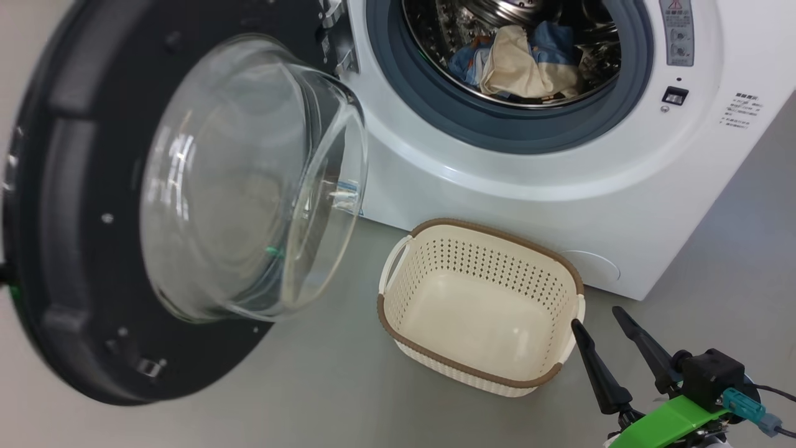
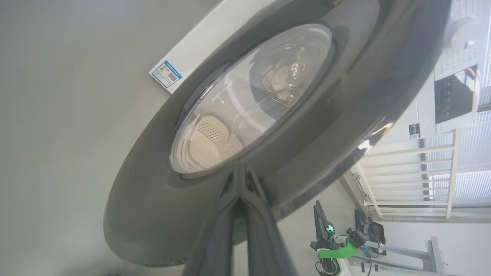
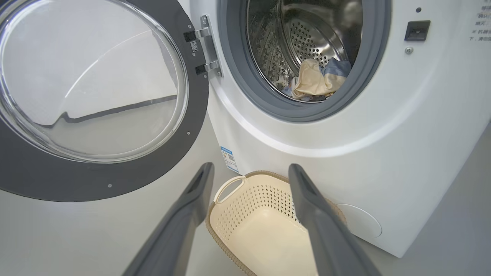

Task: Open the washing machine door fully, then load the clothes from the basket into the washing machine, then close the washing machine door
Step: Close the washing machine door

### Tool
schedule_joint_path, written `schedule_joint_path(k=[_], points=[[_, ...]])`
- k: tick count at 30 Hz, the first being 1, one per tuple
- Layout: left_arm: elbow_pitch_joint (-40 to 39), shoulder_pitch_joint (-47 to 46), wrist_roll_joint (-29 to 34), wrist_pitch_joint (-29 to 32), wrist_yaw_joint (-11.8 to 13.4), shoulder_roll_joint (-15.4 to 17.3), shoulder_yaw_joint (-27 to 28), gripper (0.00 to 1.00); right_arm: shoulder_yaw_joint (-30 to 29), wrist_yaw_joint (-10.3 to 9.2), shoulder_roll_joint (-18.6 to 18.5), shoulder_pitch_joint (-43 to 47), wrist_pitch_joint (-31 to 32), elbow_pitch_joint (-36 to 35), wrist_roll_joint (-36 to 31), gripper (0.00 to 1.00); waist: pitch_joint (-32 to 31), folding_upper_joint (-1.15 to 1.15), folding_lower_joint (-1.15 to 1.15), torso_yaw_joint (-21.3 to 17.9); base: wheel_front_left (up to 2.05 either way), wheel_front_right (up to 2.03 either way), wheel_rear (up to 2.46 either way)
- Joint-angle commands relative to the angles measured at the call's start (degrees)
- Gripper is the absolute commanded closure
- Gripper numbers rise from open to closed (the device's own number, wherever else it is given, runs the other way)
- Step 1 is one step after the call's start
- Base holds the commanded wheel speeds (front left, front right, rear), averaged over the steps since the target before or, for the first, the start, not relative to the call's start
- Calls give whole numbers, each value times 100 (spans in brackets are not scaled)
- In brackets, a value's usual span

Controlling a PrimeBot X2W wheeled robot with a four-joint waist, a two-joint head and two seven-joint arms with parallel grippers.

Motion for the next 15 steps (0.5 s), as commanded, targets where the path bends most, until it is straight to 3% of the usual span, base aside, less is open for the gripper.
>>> schedule_joint_path(k=[1,15], points=[[-331,-79,-81,127,-19,252,225,100,91,9,-8,25,-29,-161,-28,0,-30,0,0,-24,0,0,0],[-1722,82,-270,714,-19,-357,162,100,-71,9,71,84,-29,-197,-57,0,-91,0,0,-333,0,0,0]])
